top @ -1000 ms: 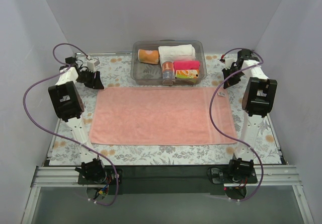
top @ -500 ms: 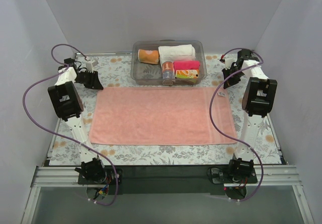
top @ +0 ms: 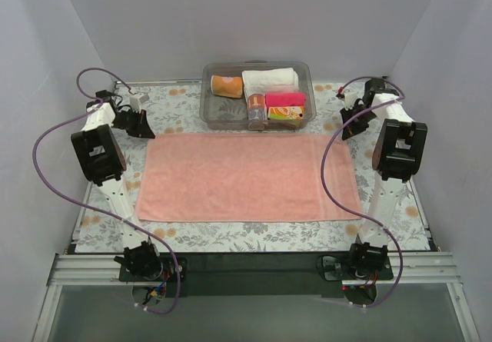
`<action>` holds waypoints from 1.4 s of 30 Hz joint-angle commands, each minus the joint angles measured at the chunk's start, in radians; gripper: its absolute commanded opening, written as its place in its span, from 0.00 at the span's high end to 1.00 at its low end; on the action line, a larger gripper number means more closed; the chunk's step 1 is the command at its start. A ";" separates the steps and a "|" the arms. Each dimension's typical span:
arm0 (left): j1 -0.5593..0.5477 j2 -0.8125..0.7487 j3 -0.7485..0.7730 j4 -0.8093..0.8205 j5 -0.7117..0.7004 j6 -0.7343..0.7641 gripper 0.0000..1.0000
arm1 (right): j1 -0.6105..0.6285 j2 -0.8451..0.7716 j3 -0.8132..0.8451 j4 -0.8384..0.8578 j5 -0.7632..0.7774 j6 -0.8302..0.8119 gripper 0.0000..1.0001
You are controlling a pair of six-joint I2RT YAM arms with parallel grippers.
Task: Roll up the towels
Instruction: Flatten the towel, then fold the towel
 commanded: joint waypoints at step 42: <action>0.158 -0.776 -0.802 -0.294 -0.128 0.698 1.00 | -0.137 -0.773 -0.802 -0.285 -0.036 -0.543 0.99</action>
